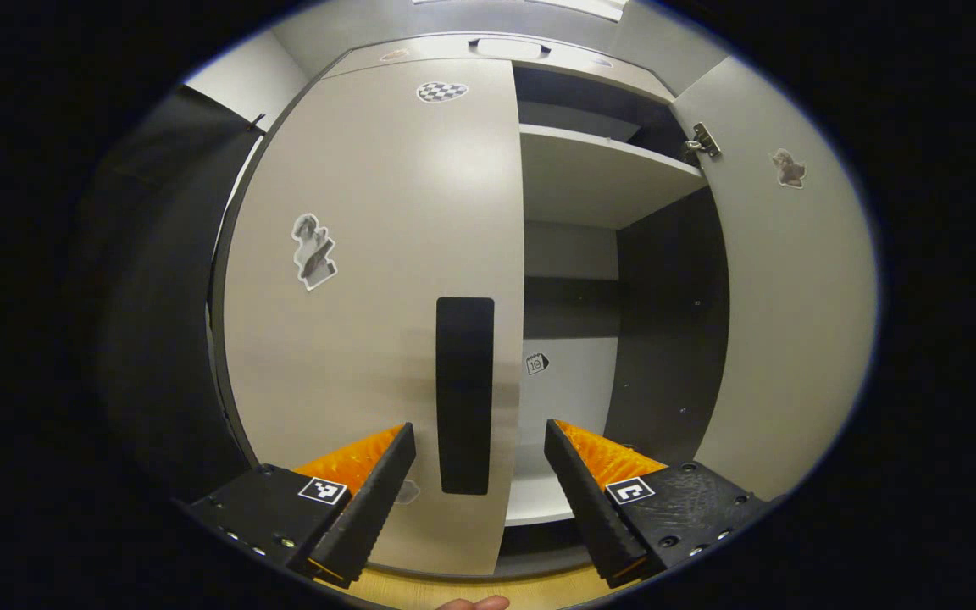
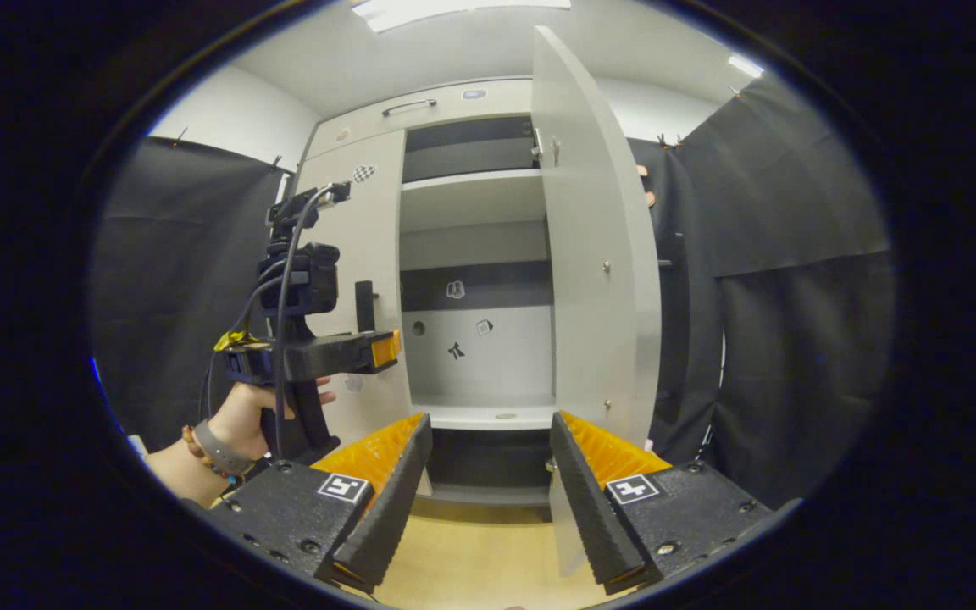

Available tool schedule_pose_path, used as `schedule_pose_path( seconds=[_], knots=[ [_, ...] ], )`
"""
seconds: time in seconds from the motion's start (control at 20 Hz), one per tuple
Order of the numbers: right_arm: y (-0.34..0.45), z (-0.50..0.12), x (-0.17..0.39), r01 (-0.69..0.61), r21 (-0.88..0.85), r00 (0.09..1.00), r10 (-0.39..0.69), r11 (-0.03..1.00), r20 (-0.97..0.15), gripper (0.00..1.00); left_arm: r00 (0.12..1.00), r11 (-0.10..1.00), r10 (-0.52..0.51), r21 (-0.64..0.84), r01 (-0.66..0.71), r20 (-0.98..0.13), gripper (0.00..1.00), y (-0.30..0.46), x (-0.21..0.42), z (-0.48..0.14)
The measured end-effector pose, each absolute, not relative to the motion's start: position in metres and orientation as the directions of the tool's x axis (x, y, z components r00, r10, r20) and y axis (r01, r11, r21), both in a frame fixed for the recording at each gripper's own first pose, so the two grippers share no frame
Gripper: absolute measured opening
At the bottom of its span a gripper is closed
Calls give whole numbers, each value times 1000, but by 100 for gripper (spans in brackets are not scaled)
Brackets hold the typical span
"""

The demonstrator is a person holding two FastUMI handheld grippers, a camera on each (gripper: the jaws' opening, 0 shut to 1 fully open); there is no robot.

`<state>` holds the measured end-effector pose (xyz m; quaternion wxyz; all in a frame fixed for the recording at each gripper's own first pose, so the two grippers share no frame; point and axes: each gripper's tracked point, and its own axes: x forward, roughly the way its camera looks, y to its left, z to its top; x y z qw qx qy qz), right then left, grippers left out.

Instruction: Open the right door of the double-door shoe cabinet with the right hand, and open the left door with the left hand.

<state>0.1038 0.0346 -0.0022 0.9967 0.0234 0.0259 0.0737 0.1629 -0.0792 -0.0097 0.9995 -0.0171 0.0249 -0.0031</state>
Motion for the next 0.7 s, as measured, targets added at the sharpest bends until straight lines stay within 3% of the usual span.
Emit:
schedule_pose_path(
  seconds=[0.7],
  knots=[
    [36,-6,119,-137,61,988,140,989,-58,88,999,998,21,-60,-23,-39,94,-66,180,-9]
  ],
)
